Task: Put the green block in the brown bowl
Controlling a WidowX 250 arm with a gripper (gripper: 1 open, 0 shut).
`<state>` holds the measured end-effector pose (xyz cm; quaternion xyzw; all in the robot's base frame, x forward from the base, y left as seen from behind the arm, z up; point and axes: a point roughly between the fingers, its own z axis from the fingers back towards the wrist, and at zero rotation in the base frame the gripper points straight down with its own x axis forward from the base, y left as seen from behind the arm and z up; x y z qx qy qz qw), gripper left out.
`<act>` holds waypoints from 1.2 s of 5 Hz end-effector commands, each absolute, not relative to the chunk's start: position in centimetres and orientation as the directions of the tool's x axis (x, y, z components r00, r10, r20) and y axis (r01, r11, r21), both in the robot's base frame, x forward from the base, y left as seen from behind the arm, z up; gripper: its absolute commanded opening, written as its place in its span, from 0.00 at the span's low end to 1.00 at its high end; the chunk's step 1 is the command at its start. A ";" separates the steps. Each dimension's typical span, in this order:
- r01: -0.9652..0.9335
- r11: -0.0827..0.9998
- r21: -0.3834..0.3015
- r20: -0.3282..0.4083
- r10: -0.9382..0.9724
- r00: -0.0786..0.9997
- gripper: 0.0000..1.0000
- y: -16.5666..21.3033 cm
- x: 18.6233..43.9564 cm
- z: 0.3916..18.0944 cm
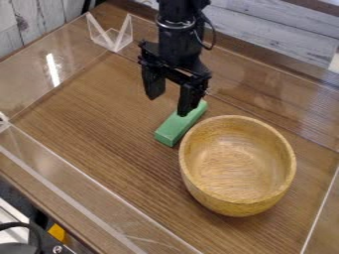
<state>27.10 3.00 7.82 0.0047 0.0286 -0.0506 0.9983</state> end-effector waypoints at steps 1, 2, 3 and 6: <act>0.106 0.994 0.021 -0.024 -0.106 0.994 1.00 3.4 27.5 8.2; 0.115 0.993 0.027 -0.022 -0.114 0.993 1.00 3.4 27.6 7.6; 0.121 0.992 0.032 -0.022 -0.121 0.992 1.00 3.4 27.8 7.0; 0.124 0.991 0.051 -0.007 -0.124 0.992 1.00 3.3 28.7 5.8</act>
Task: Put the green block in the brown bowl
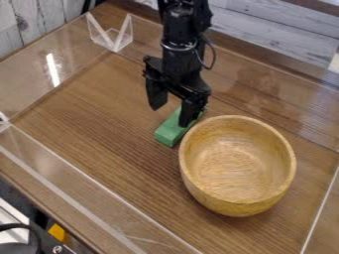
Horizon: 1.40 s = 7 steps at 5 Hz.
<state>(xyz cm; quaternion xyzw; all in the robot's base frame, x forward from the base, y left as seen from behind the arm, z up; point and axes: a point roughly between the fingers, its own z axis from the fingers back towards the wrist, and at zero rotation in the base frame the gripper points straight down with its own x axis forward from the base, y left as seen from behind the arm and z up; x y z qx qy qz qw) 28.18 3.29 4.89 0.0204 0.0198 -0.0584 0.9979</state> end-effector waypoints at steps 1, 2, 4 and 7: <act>0.123 0.991 0.055 0.003 -0.123 0.992 1.00 3.2 29.0 5.6; 0.121 0.991 0.057 0.009 -0.122 0.993 1.00 3.2 29.2 5.4; 0.114 0.992 0.057 0.019 -0.115 0.993 1.00 3.4 29.5 5.1; 0.106 0.993 0.057 0.007 -0.106 0.994 1.00 3.7 29.7 4.4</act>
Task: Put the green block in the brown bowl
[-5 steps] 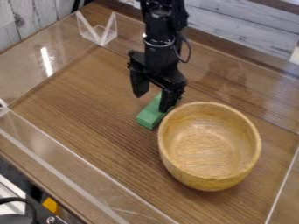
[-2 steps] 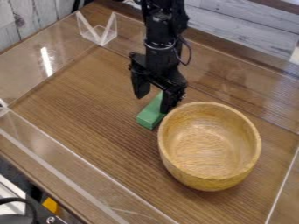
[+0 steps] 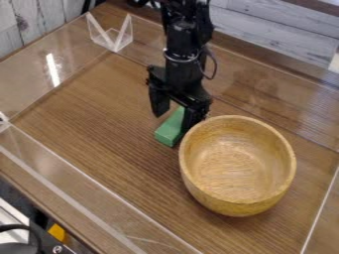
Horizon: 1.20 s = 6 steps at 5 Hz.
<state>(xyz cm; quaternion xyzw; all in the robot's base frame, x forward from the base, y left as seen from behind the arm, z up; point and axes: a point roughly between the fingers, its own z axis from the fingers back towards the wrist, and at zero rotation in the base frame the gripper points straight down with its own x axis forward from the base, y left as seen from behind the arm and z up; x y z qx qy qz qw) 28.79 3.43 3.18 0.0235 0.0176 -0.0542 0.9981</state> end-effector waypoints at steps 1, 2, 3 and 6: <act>0.104 0.993 0.060 -0.013 -0.103 0.995 0.00 3.8 29.8 3.7; 0.103 0.993 0.059 -0.031 -0.102 0.994 0.00 3.9 29.5 3.4; 0.107 0.993 0.054 -0.051 -0.104 0.993 0.00 3.9 29.2 2.9; 0.114 0.993 0.038 -0.106 -0.110 0.988 0.00 4.1 28.4 1.4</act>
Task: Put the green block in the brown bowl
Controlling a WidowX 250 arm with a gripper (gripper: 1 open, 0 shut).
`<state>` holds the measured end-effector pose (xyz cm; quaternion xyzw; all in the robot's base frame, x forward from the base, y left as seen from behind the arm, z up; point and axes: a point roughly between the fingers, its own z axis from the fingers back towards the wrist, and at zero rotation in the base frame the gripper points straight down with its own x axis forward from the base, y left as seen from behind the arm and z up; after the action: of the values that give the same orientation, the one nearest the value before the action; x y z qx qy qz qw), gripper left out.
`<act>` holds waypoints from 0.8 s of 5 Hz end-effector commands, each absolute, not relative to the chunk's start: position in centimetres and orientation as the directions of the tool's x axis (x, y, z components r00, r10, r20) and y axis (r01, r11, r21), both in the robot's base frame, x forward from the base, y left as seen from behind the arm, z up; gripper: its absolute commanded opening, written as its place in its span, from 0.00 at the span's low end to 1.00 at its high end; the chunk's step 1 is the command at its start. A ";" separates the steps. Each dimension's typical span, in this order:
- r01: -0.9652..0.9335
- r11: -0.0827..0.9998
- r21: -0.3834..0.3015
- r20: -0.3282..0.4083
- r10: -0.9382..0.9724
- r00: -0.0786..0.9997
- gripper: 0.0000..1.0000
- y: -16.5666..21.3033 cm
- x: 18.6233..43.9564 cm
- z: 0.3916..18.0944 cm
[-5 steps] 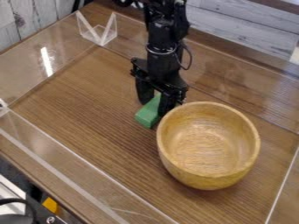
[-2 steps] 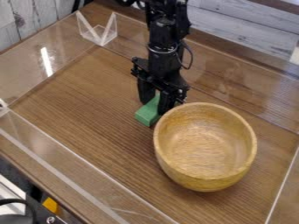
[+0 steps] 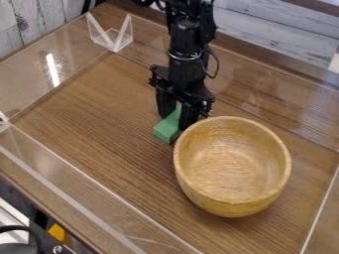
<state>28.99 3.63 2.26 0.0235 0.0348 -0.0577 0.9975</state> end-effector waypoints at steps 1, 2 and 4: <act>0.116 0.993 0.033 -0.122 -0.111 0.986 0.00 4.2 28.1 1.1; 0.118 0.993 0.028 -0.138 -0.113 0.984 0.00 4.3 27.8 0.8; 0.121 0.993 0.019 -0.171 -0.116 0.978 0.00 4.4 27.1 0.6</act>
<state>28.54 3.83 2.04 0.0196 0.0516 -0.0618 0.9966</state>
